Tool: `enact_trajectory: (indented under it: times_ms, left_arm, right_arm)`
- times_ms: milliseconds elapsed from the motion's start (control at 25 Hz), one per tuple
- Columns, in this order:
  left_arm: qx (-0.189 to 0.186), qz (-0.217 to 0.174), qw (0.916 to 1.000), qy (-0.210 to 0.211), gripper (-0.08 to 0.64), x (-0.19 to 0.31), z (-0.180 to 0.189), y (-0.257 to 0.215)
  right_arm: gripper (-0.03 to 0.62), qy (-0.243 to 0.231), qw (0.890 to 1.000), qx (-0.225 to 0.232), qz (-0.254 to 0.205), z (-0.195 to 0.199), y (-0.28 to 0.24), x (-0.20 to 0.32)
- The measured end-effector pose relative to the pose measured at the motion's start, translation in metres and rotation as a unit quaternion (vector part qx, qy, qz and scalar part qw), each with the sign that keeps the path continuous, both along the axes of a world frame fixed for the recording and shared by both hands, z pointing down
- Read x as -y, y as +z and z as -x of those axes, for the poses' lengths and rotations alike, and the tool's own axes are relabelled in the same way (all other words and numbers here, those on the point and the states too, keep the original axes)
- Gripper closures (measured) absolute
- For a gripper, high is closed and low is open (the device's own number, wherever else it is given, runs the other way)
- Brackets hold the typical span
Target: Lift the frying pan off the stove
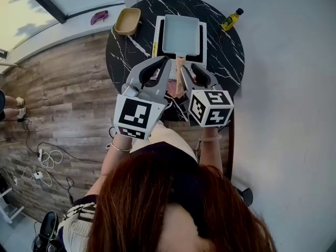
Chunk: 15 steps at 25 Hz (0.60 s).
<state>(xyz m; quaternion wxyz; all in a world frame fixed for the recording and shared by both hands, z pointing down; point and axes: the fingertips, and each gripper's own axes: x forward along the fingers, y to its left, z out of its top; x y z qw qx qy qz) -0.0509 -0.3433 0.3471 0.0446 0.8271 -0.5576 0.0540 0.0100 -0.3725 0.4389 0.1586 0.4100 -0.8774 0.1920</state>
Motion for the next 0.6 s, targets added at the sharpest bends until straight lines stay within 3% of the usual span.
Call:
enact_trajectory:
  times_ms: [600]
  left_arm:
    - [0.008,0.016,0.9998,-0.012,0.548,0.022,0.006,0.019]
  right_arm:
    - [0.397,-0.006,0.998,-0.011,0.064,0.005,0.058,0.023]
